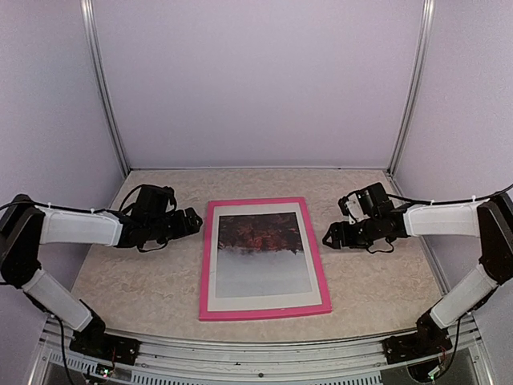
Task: Put the photo into the frame
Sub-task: Reset both arms
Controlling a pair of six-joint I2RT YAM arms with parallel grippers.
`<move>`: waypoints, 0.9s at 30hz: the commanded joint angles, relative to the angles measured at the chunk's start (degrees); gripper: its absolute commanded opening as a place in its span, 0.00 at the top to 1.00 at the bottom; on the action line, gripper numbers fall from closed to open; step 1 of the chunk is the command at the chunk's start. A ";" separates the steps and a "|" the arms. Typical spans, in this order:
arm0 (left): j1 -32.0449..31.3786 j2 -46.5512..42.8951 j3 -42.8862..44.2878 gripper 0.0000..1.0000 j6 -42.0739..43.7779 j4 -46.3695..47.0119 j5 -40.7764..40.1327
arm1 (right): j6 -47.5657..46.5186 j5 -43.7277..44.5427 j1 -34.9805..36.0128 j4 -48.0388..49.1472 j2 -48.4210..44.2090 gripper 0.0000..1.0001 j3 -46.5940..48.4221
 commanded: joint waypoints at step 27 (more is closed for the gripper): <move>0.92 -31.72 -13.59 0.01 21.93 17.30 -21.59 | -11.19 30.58 3.35 6.92 -28.81 0.08 -11.20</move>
